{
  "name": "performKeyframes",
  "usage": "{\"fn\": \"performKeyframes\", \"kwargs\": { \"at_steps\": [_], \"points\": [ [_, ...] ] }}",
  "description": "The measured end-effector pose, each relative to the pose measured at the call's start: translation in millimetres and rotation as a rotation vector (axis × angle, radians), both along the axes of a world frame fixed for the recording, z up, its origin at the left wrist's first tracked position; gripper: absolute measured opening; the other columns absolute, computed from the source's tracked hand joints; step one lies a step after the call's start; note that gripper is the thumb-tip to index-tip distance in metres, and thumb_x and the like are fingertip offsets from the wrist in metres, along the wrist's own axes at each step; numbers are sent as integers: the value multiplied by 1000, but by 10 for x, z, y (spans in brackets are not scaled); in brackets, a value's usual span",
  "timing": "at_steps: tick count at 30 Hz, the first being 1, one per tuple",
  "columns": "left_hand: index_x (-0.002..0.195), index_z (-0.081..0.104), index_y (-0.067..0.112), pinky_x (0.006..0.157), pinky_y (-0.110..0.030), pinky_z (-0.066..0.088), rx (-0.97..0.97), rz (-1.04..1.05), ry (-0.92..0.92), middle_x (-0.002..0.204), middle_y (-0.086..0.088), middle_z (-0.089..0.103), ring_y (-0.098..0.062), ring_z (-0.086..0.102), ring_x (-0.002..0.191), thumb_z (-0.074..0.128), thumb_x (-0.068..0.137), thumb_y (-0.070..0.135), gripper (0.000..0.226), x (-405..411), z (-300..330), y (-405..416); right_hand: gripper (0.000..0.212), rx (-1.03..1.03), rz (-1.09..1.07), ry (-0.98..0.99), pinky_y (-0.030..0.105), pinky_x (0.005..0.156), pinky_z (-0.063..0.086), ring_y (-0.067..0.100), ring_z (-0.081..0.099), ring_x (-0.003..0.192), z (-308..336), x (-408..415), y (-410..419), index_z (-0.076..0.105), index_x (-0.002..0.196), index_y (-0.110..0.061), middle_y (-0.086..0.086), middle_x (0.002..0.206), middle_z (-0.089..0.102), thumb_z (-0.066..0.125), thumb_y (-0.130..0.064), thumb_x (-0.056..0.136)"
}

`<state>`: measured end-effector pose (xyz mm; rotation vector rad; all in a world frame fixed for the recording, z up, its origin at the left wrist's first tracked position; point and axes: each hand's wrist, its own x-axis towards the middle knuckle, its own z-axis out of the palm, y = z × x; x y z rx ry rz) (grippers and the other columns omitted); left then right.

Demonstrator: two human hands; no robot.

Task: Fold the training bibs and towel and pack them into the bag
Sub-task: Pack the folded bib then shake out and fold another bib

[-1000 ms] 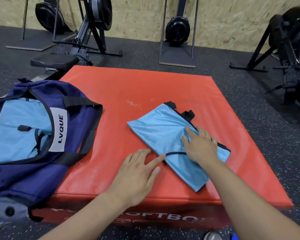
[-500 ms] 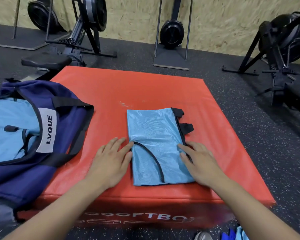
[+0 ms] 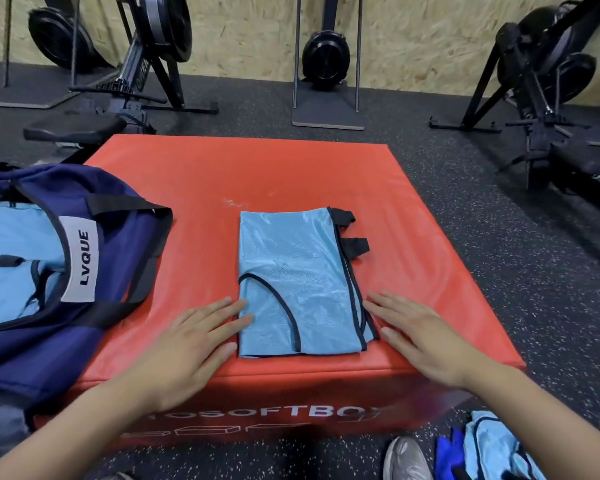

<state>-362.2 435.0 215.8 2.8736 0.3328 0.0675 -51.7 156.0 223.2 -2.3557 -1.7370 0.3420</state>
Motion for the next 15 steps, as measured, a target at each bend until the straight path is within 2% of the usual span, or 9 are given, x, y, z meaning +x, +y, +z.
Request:
{"fn": "performKeyframes", "kwargs": {
  "at_steps": [4,8,12,15],
  "points": [
    [152,31,44,119,-26,13,5,-20,-20,160,30,19,4,11,149,17,103,58,52,-174,30,2,44,52,61,4,31,120,24,-5,15,149,66,27,-226,45,145,-48,-24,158,29,33,-47,102],
    [144,45,45,116,-30,22,73,-42,-68,158,25,29,-1,23,148,25,105,55,46,-314,52,30,45,103,132,-20,26,117,18,-4,15,149,147,41,-354,58,134,-50,-23,157,33,51,-25,96],
    [142,50,42,115,-33,24,155,-131,-63,164,17,20,-7,22,150,28,105,51,44,-286,63,-34,64,64,201,-116,36,118,16,10,1,154,141,14,-270,52,139,-49,-17,166,7,53,-9,90],
    [138,56,38,116,-35,21,191,-168,-69,167,11,13,-11,16,153,30,105,50,43,-206,107,-96,67,52,217,-187,40,118,20,15,-6,155,149,-77,-164,50,142,-45,-13,167,-5,39,-8,87]
  ]
}}
